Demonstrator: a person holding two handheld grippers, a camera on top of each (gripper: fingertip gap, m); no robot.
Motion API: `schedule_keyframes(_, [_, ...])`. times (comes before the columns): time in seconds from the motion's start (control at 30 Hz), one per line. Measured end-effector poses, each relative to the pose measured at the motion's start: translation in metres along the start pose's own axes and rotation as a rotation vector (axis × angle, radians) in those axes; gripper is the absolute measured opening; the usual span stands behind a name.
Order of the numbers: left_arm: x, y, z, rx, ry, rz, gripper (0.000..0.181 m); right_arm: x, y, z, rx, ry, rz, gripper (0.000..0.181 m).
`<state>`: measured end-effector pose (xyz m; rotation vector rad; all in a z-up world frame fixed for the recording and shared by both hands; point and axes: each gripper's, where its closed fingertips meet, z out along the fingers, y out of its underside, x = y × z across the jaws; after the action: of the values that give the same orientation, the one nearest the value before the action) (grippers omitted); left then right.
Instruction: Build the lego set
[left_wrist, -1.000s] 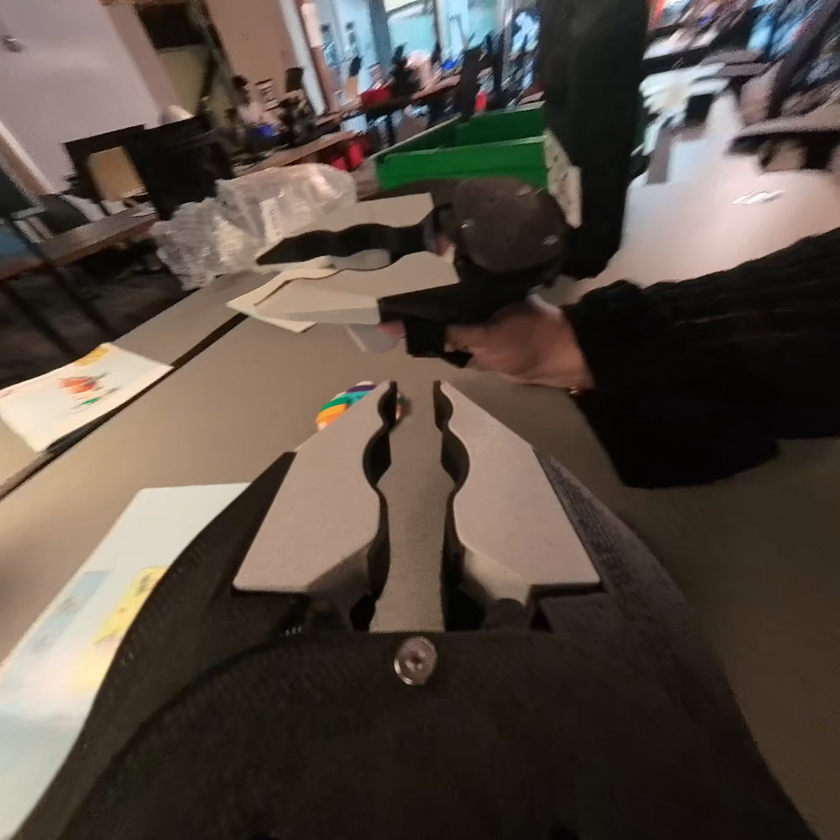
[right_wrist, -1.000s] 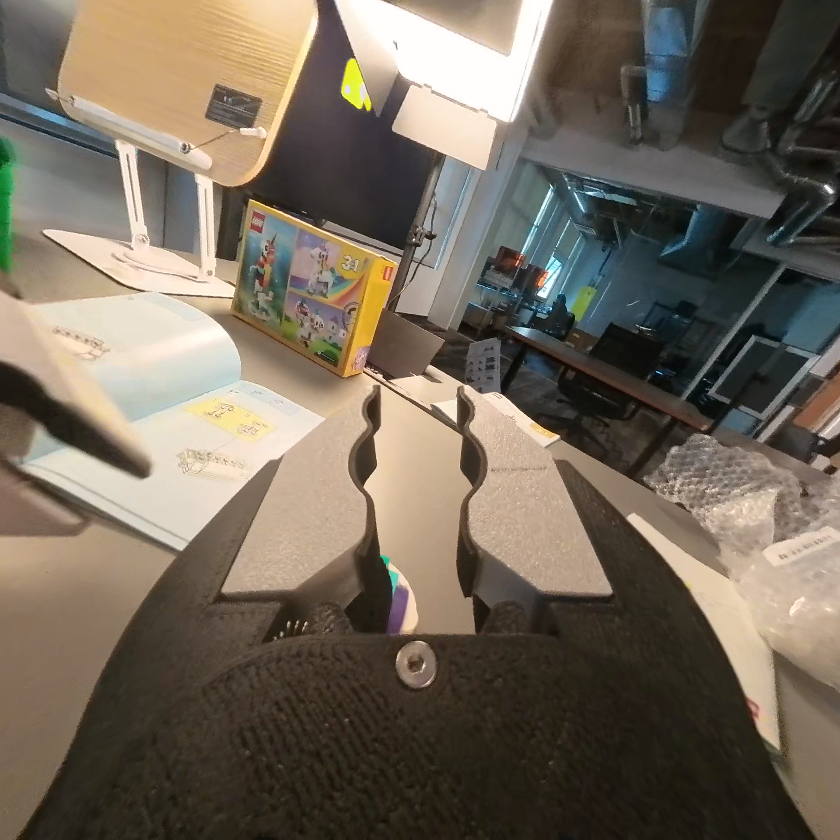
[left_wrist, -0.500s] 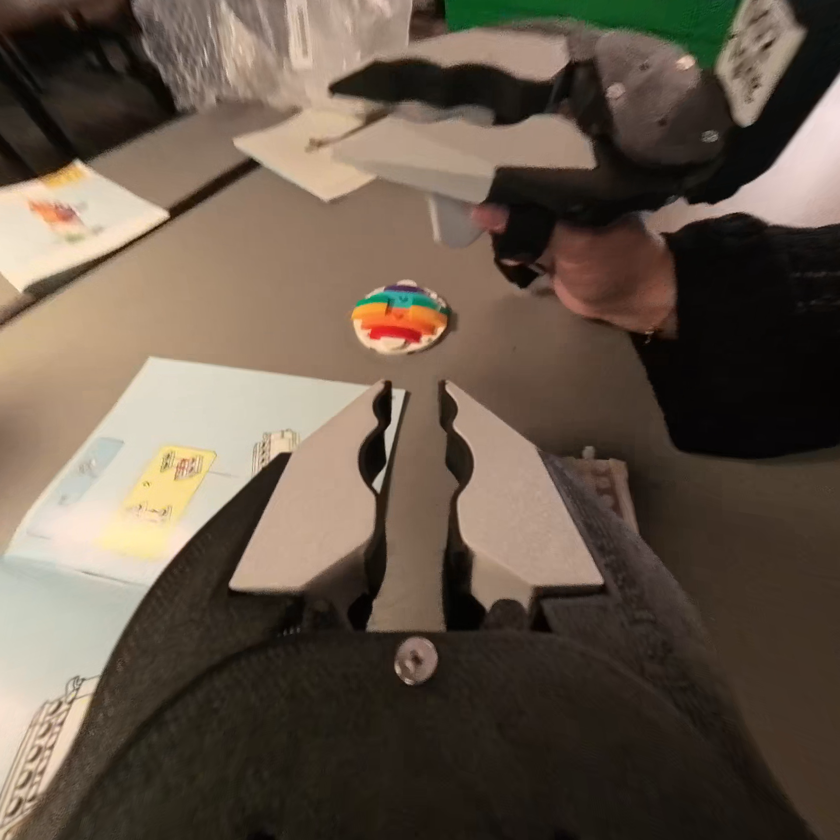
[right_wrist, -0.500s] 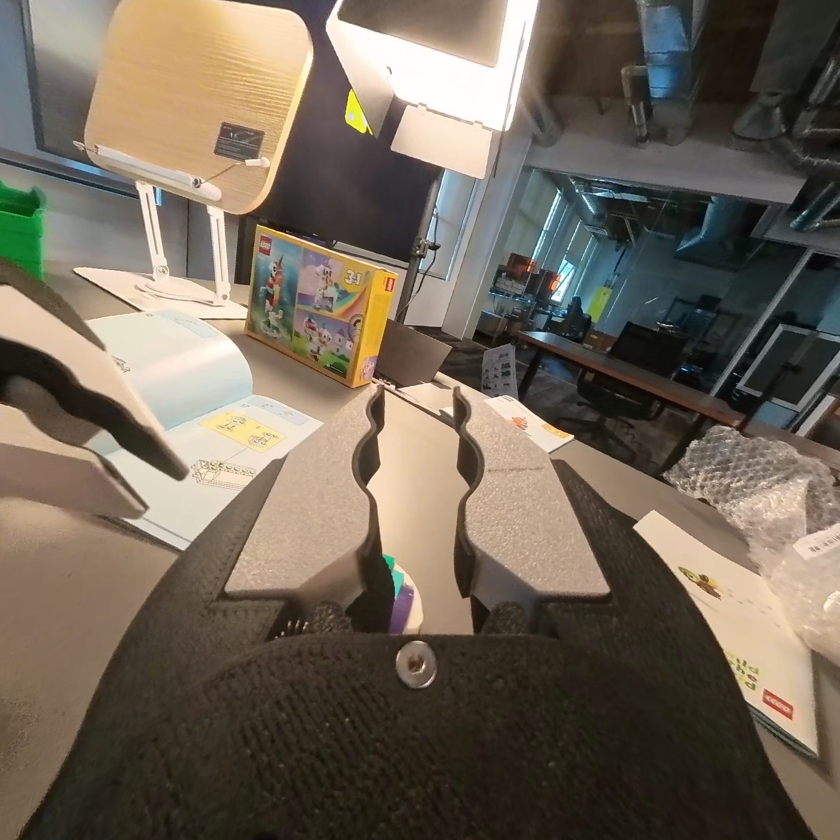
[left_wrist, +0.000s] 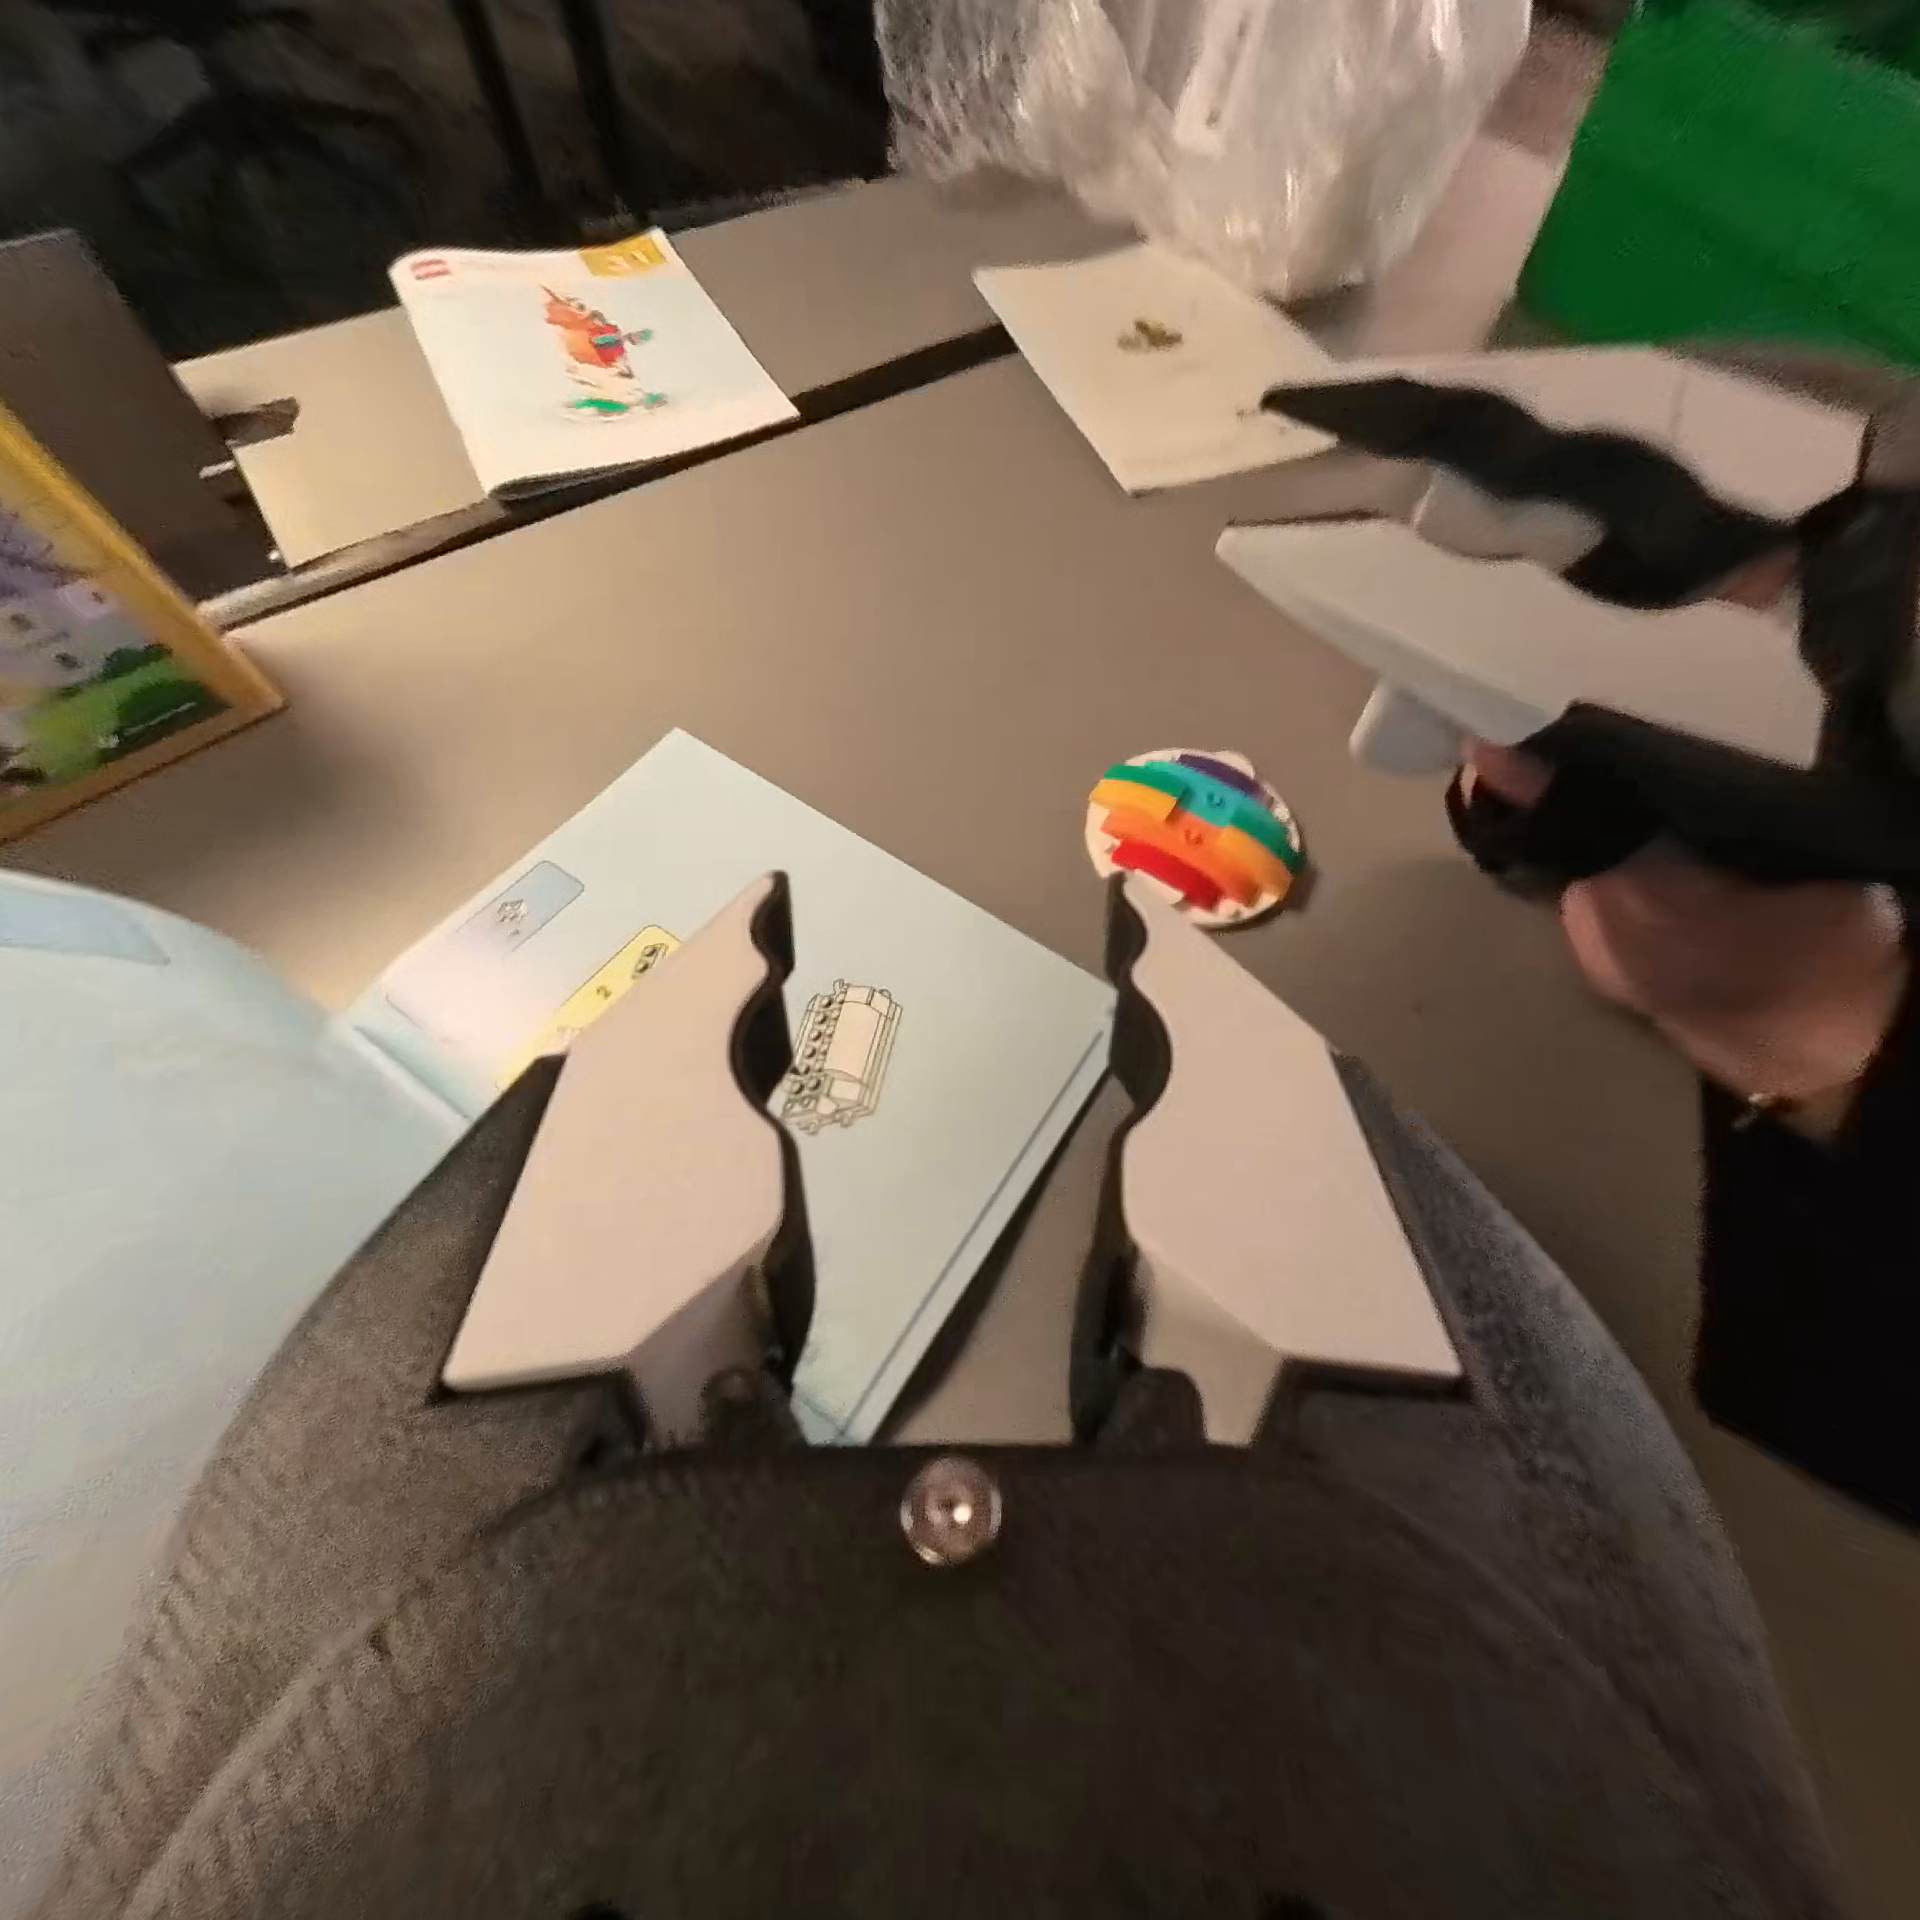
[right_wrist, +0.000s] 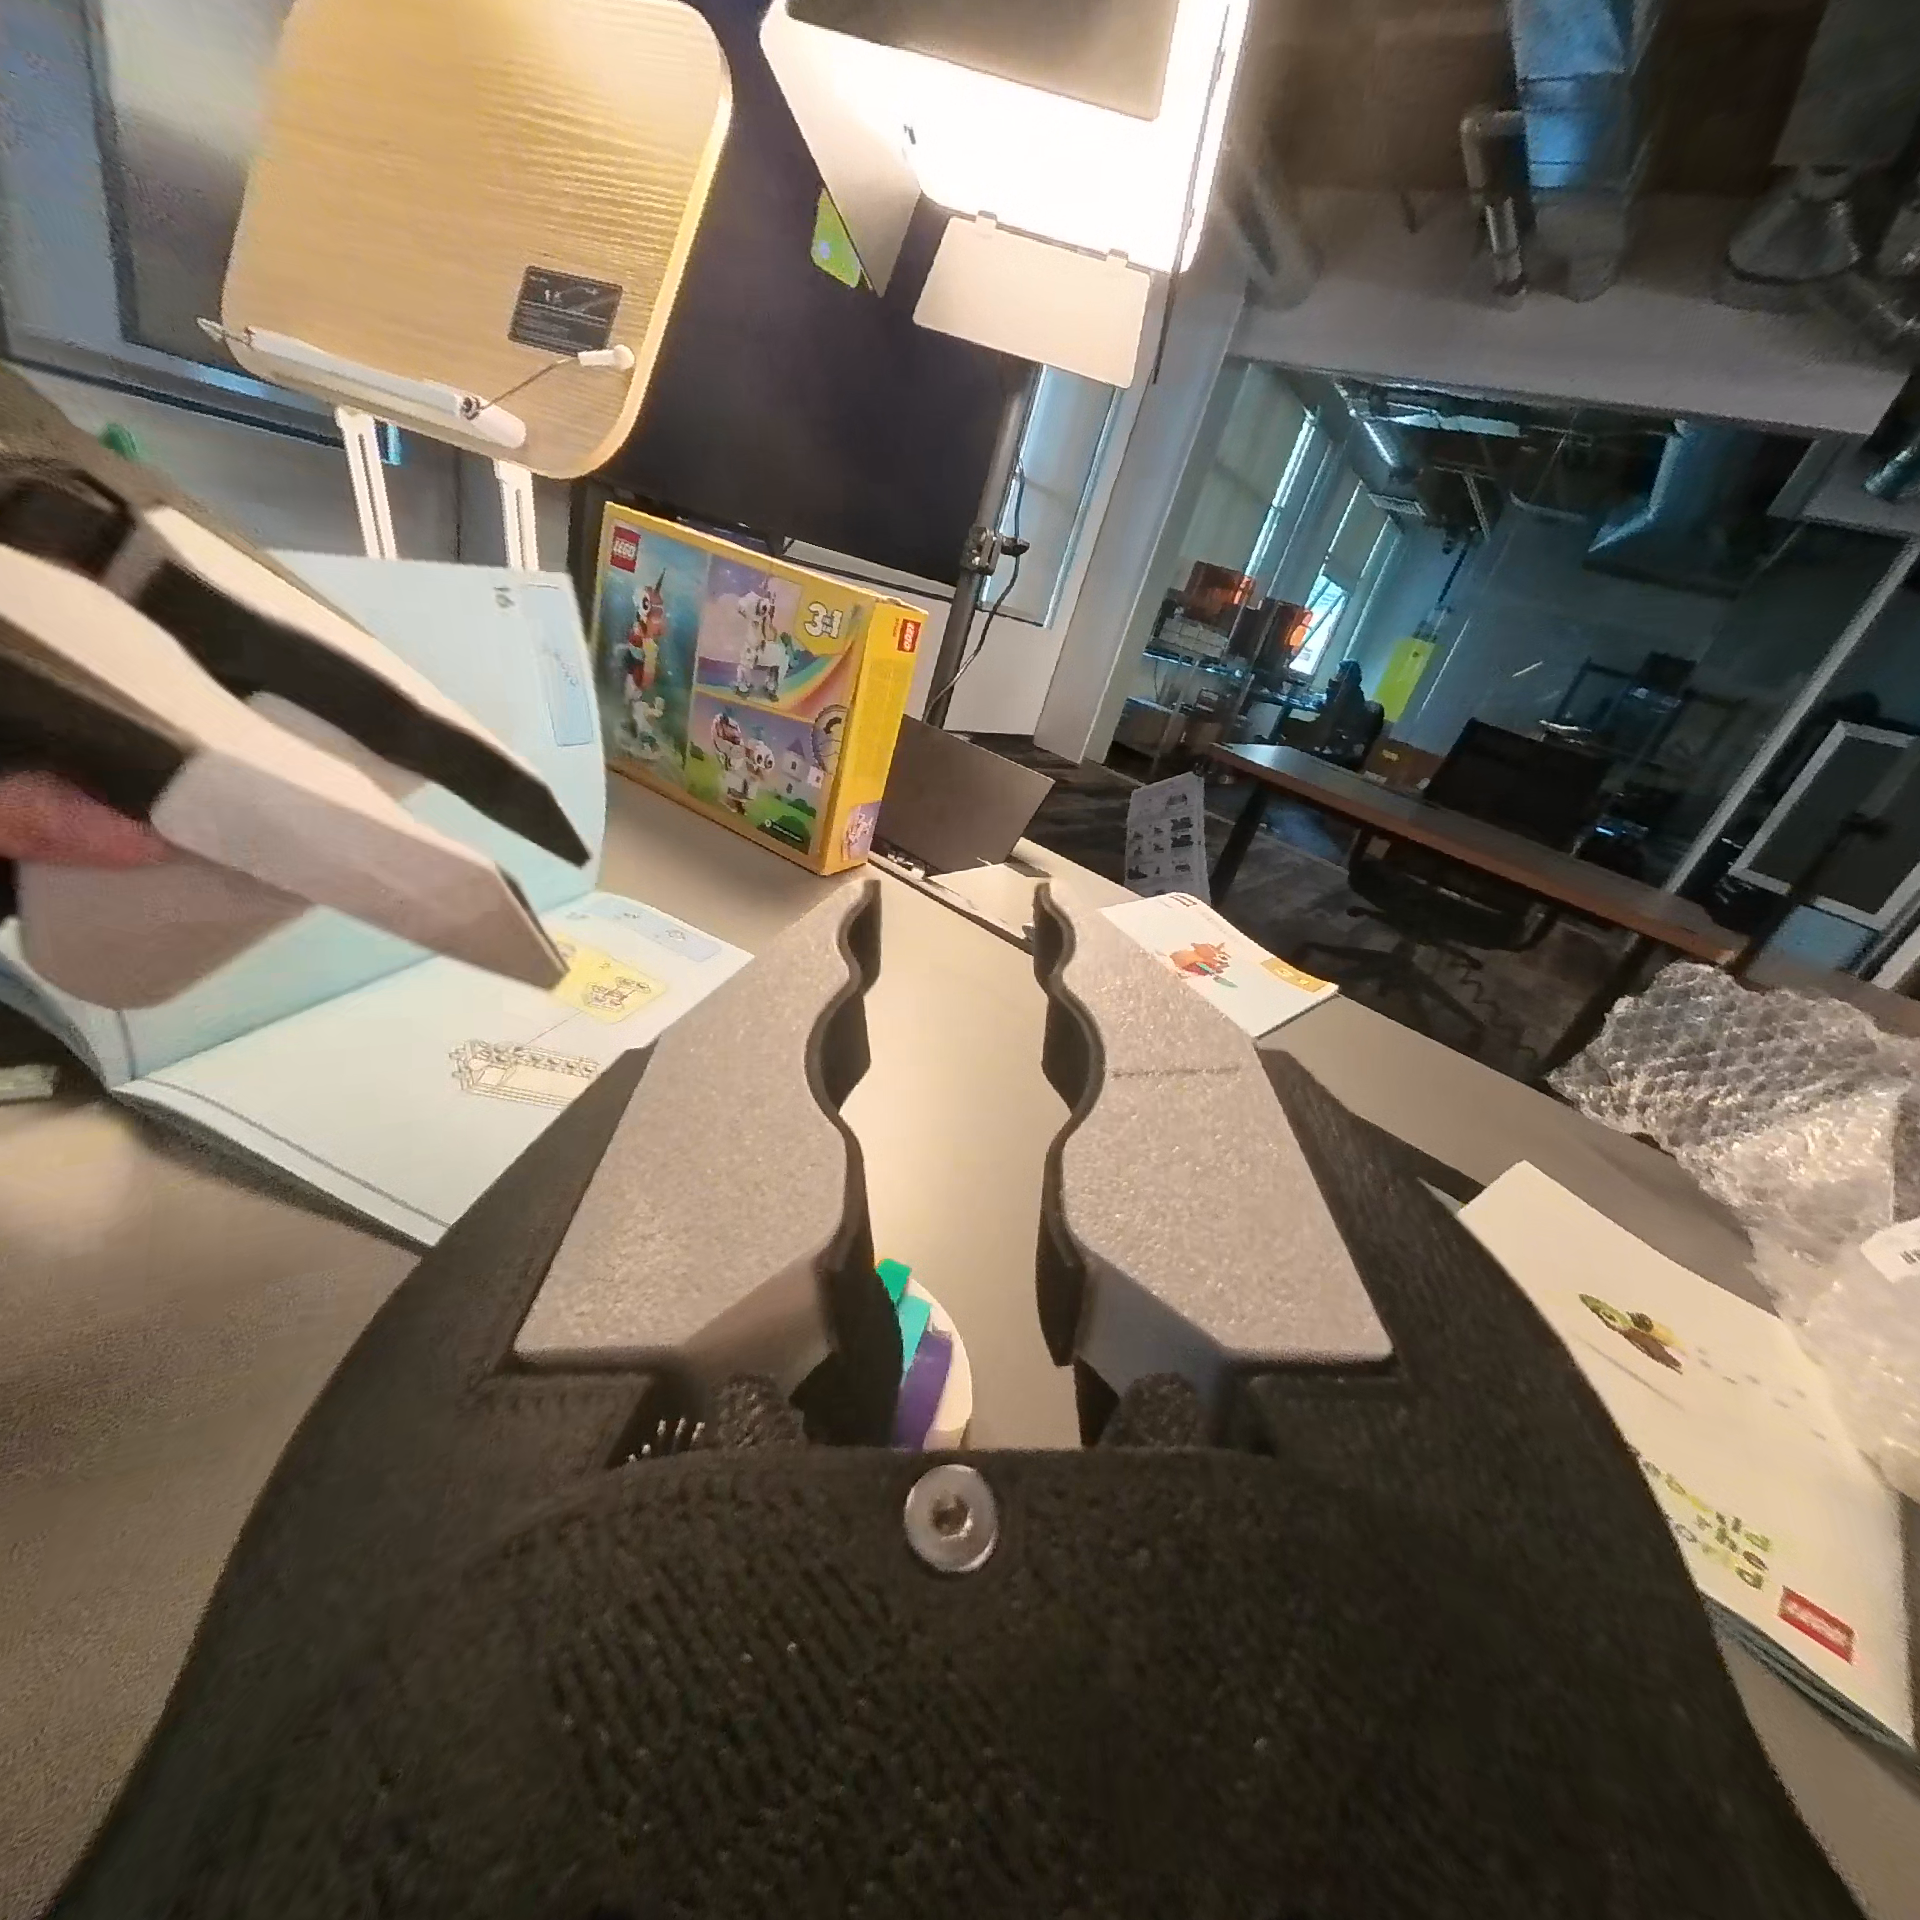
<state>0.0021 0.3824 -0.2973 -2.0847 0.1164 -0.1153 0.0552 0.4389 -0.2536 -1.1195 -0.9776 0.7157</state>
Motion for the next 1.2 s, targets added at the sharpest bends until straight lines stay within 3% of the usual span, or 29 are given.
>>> schedule_keyframes(0.03, [-0.001, 0.000, -0.002, 0.005, -0.005, -0.028, 0.063, 0.000, 0.000, 0.000, -0.003, 0.001, 0.003, 0.027])
schedule_keyframes(0.33, [-0.073, 0.055, -0.020, -0.162, -0.223, -0.257, 0.085, 0.001, 0.001, 0.000, -0.004, 0.005, 0.010, 0.027])
schedule_keyframes(0.4, [-0.087, 0.053, -0.026, -0.117, -0.253, -0.278, 0.081, 0.005, 0.000, -0.002, 0.003, 0.020, 0.022, 0.027])
schedule_keyframes(0.5, [-0.096, 0.029, -0.038, 0.054, -0.265, -0.277, 0.076, 0.017, -0.005, -0.006, 0.034, 0.073, 0.047, 0.027])
schedule_keyframes(0.6, [-0.092, 0.003, -0.049, 0.232, -0.234, -0.256, 0.073, 0.026, -0.007, -0.011, 0.053, 0.109, 0.072, 0.026])
schedule_keyframes(0.7, [-0.083, -0.008, -0.054, 0.309, -0.208, -0.204, 0.068, 0.026, -0.008, -0.013, 0.056, 0.106, 0.081, 0.026])
schedule_keyframes(0.9, [-0.061, -0.006, -0.042, 0.259, -0.171, -0.044, 0.063, 0.016, -0.007, -0.009, 0.042, 0.068, 0.047, 0.026])
schedule_keyframes(1.07, [-0.033, -0.001, -0.030, 0.207, -0.059, 0.060, 0.056, 0.015, -0.008, -0.009, 0.043, 0.061, 0.041, 0.026])
schedule_keyframes(1.2, [-0.022, 0.009, -0.018, 0.145, -0.010, 0.100, 0.065, 0.016, -0.007, -0.009, 0.044, 0.065, 0.047, 0.025])
